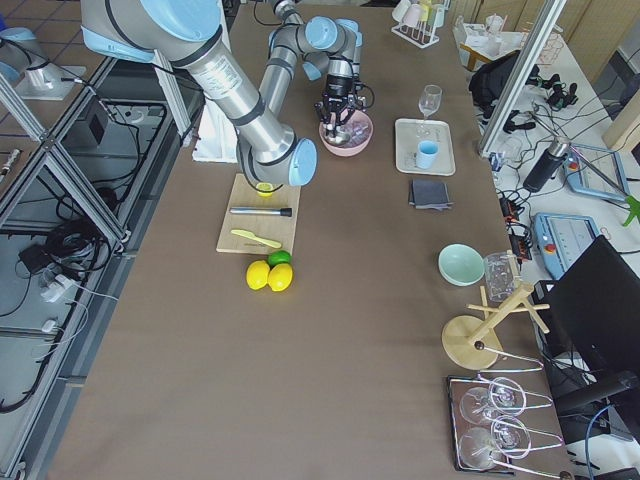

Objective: Put ice in cup with scoop
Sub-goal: 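Dig the scoop into the ice cubes with the right gripper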

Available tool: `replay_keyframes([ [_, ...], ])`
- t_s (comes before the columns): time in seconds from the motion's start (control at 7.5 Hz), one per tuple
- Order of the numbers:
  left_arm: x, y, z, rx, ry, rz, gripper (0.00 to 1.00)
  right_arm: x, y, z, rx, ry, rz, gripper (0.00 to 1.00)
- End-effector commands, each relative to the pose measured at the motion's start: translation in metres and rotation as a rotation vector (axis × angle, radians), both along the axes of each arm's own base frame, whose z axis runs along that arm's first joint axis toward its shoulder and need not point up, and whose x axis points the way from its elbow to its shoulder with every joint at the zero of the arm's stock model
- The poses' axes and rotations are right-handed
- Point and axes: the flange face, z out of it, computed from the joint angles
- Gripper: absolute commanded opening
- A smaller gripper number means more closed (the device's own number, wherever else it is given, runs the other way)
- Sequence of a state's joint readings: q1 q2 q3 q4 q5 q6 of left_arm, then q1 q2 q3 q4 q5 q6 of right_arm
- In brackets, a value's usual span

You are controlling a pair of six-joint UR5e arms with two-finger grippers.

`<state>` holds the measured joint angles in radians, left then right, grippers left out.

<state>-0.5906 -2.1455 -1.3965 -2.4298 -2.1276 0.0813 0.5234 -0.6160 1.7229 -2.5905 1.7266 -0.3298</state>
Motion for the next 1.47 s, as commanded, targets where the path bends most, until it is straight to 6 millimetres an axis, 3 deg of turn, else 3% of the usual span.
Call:
replay_keyframes([
  [0.0, -0.001, 0.0, -0.001, 0.0, 0.003, 0.0, 0.99, -0.021, -0.008, -0.007, 0.015, -0.006, -0.006, 0.0],
  [0.13, -0.001, 0.0, -0.001, 0.0, 0.003, 0.0, 0.99, -0.025, -0.01, -0.006, 0.027, -0.027, -0.004, 0.0],
  [0.4, -0.001, 0.0, -0.001, 0.0, 0.003, 0.0, 0.99, -0.033, -0.014, 0.017, 0.056, -0.094, 0.009, 0.0],
  [0.93, -0.001, 0.0, -0.001, 0.0, 0.003, 0.0, 0.99, -0.007, 0.003, 0.061, 0.121, -0.282, 0.007, 0.0],
  [1.33, -0.001, 0.0, 0.0, 0.001, 0.001, 0.0, 0.99, -0.013, 0.005, 0.079, 0.123, -0.427, 0.071, 0.0],
])
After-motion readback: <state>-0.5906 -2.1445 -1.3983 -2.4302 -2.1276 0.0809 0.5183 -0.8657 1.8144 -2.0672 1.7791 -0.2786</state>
